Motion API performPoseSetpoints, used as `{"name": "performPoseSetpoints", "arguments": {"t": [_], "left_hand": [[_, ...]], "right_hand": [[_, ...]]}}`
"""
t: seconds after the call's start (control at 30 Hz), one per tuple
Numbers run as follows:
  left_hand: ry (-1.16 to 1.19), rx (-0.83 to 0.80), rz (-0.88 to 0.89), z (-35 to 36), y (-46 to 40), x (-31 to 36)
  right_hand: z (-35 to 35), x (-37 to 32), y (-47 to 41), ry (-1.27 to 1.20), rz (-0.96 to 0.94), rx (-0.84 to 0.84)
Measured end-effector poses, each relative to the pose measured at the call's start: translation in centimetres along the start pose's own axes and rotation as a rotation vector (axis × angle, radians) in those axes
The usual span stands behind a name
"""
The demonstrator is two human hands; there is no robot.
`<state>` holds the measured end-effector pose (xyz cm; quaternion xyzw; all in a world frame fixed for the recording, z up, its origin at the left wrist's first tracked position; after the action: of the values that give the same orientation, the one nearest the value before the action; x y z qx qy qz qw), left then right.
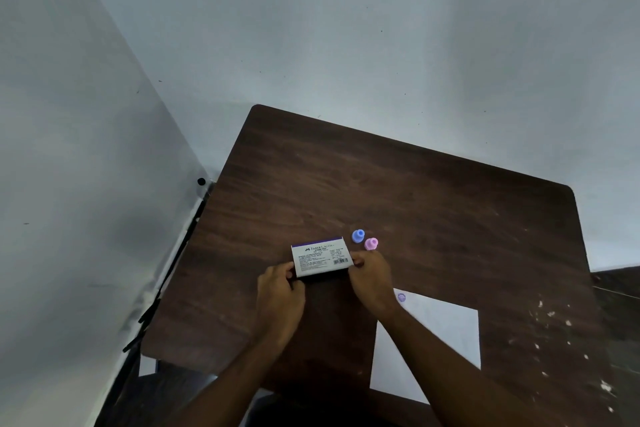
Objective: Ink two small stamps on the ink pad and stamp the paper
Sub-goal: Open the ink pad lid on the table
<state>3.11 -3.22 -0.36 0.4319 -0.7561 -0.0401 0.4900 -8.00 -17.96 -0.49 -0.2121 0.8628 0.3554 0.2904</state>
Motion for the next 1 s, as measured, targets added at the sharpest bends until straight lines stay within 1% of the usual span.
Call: {"name": "performPoseSetpoints", "arguments": {"t": [0.13,0.23,0.33,0.43,0.57,0.7,0.8,0.9,1.0], "left_hand": [[-0.005,0.062,0.015,-1.1,-0.7,0.9],[0.04,0.077,0.024,-1.7,-1.8,1.6],[0.078,0.05,0.0,-2.0,-2.9,1.8],[0.16,0.014,-0.013,-2.2,-3.9,1.8],[0.288,-0.045,-0.081,-2.1,-5.1,1.5],[0.364,-0.05,-0.117,-2.0,-6.0,1.2],[0.347,-0.053,-0.143,-1.8,-6.3,0.9],[0.339,-0.049,-0.129,-1.7,-6.3,0.7],[0.277,-0.022,-0.111,-1.7,-6.2,0.7]], "right_hand": [[-0.8,-1.6,-0.5,-0.019,0.03,0.06],[-1.5,-3.1,-1.1,0.058,0.001,0.09],[-2.1,-4.1,-1.9,0.01,-0.011,0.041],[-2.4,-4.8,-3.2,-0.049,0.035,-0.011],[-2.5,-5.7,-5.0,-0.007,0.075,-0.075],[-2.2,-6.5,-6.5,-0.03,0.109,-0.132],[-1.9,-6.9,-7.1,-0.007,0.152,-0.161],[-1.7,-7.1,-7.4,0.002,0.158,-0.17],[-2.2,-7.1,-7.3,0.056,0.112,-0.116]]}}
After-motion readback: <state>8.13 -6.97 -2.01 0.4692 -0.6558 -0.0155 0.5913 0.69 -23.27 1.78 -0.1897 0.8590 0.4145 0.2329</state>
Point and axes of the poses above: each hand's wrist, its own y-axis away from the middle knuckle, its own z-axis out of the palm, x = y × z, the point moved 2 cm from there along -y, towards the middle knuckle, and after that the axes turned 13 degrees about -x, right-handed, at the moved point
